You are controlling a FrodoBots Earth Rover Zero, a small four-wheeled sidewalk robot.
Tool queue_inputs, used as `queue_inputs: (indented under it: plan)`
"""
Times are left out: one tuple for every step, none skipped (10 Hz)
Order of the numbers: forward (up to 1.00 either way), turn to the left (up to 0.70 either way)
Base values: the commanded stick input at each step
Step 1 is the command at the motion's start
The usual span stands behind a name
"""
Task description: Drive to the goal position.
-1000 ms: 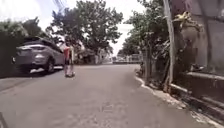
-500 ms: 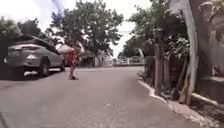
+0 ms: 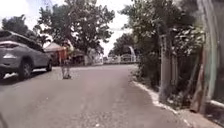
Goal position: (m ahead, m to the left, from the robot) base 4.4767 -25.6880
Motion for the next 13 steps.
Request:
queue_inputs:
  plan:
    - [1.0, 0.0]
    - [1.0, 0.0]
    - [1.0, 0.0]
    - [1.0, 0.0]
    - [1.0, 0.0]
    - [1.0, 0.0]
    - [1.0, 0.0]
    - [1.0, 0.0]
    - [1.0, 0.0]
    - [1.0, 0.0]
    - [1.0, 0.0]
    - [1.0, 0.0]
    - [1.0, 0.0]
